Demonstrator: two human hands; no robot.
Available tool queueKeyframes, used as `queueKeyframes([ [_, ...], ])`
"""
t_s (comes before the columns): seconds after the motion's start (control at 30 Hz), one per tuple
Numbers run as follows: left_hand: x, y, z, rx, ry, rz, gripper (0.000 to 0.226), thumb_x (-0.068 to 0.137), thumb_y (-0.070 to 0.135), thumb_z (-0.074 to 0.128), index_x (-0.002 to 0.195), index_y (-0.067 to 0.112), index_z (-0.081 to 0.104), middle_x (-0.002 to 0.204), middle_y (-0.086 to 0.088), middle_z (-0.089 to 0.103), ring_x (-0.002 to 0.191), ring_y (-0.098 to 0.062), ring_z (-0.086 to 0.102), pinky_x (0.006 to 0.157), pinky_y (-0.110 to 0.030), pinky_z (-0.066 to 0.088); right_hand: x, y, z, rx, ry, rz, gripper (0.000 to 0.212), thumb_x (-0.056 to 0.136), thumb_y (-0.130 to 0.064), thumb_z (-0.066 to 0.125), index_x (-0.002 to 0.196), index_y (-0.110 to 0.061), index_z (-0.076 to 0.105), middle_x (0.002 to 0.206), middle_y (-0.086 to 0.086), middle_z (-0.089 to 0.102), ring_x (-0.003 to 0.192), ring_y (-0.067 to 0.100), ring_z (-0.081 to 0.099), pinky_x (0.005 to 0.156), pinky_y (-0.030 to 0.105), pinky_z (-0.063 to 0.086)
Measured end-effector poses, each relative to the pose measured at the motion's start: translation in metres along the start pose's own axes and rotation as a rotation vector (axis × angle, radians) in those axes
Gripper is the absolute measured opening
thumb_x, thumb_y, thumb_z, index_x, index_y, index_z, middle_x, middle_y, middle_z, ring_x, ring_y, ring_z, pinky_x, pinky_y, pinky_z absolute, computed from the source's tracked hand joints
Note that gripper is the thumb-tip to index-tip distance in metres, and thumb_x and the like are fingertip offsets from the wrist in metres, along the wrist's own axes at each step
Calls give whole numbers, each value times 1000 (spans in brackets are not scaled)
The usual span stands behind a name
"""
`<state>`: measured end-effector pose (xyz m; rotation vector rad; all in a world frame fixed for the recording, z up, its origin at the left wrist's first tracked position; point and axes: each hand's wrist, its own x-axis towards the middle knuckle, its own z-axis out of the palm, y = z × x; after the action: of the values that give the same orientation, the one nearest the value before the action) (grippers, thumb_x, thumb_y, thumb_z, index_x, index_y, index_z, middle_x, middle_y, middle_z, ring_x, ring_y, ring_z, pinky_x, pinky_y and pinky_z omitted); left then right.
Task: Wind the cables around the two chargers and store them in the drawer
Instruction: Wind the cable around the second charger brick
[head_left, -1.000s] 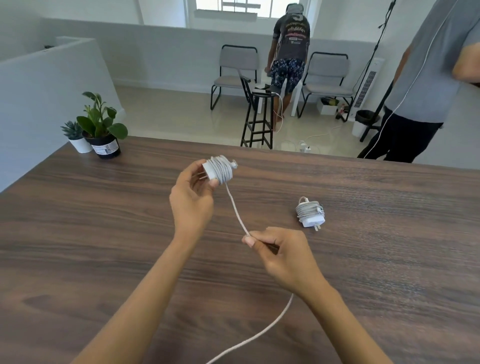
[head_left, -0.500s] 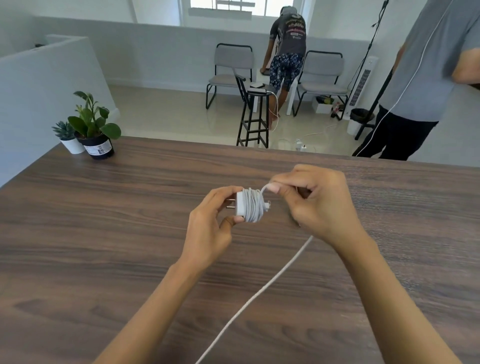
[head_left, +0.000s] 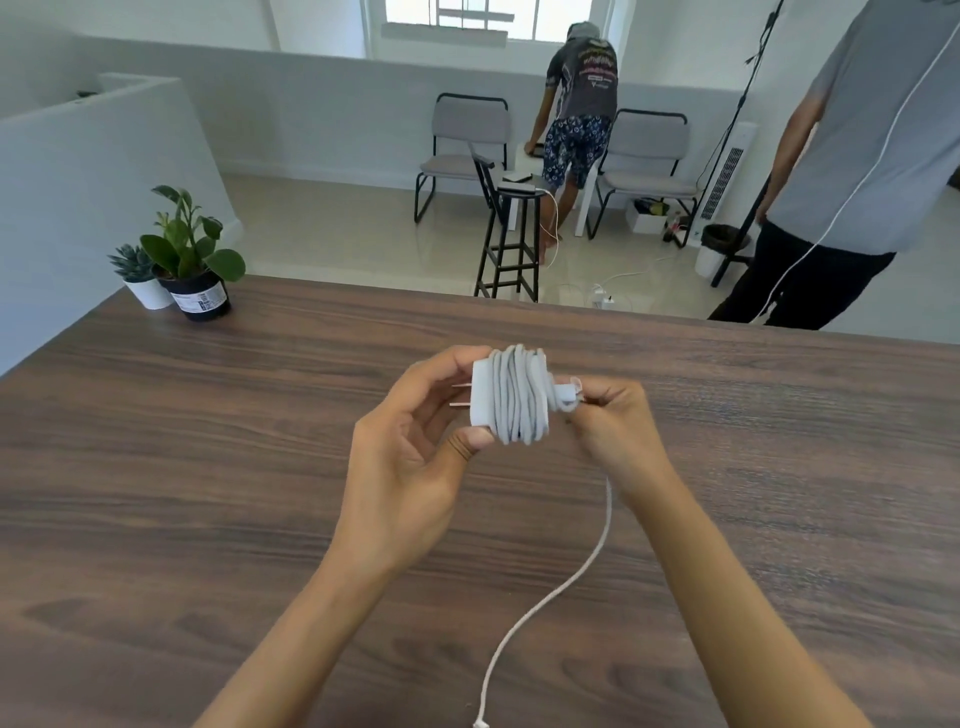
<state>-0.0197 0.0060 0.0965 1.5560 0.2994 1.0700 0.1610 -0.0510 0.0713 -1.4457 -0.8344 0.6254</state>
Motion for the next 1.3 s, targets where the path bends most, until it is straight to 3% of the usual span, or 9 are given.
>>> queueKeyframes([
  [0.1,8,5,-2,27,41,39,44,77,1,62,120,1,53,120,-11,61,110,-17,62,92,-31,52,-12,23,8,49,71,90,9,81,-16,70,88,-13,76,49,-14,58,40,-3,45,43,5,33],
  [0.27,25,1,-11,60,137,88,42,81,-3,63,121,3,52,116,-3,62,107,-8,62,88,-18,48,-28,41,13,-54,99,99,11,79,-12,74,74,-21,77,51,-13,61,51,-4,50,57,10,42],
  [0.4,36,-17,-16,136,218,59,42,83,-8,63,122,3,53,116,-5,63,107,-11,62,89,-20,49,-43,45,24,-223,23,83,10,77,-17,76,71,-25,78,53,-18,63,54,-5,52,61,16,41],
  [0.5,42,-33,-22,217,254,29,43,83,-8,64,121,9,55,117,-8,63,109,-12,62,92,-23,50,-54,42,30,-378,-21,12,15,76,-22,77,72,-36,74,54,-25,61,55,-7,54,58,8,35],
  [0.7,44,-62,-37,423,304,-11,48,81,-4,67,116,26,55,113,-2,63,104,-1,61,91,-14,48,-66,17,27,-410,-64,-77,9,76,-24,77,76,-32,77,53,-20,56,53,0,49,54,10,32],
  [0.9,31,-83,-26,477,271,-13,51,77,-4,71,113,29,56,108,6,64,100,2,62,88,-14,49,-69,-10,31,-528,-180,-226,9,78,-26,75,82,-34,76,59,-6,57,54,7,50,56,20,36],
  [1.13,5,-91,-15,498,94,-29,53,71,-11,73,115,15,61,110,3,63,100,1,62,91,-18,49,-41,-45,12,-622,-86,-418,6,79,-17,75,78,-22,78,64,1,64,54,8,47,53,12,30],
  [1.3,-9,-80,-9,400,-5,-35,54,73,-12,71,118,16,60,113,6,62,106,-10,63,95,-26,49,-13,-51,3,-641,23,-410,6,79,-20,74,79,-25,78,65,-6,64,56,0,49,53,11,34],
])
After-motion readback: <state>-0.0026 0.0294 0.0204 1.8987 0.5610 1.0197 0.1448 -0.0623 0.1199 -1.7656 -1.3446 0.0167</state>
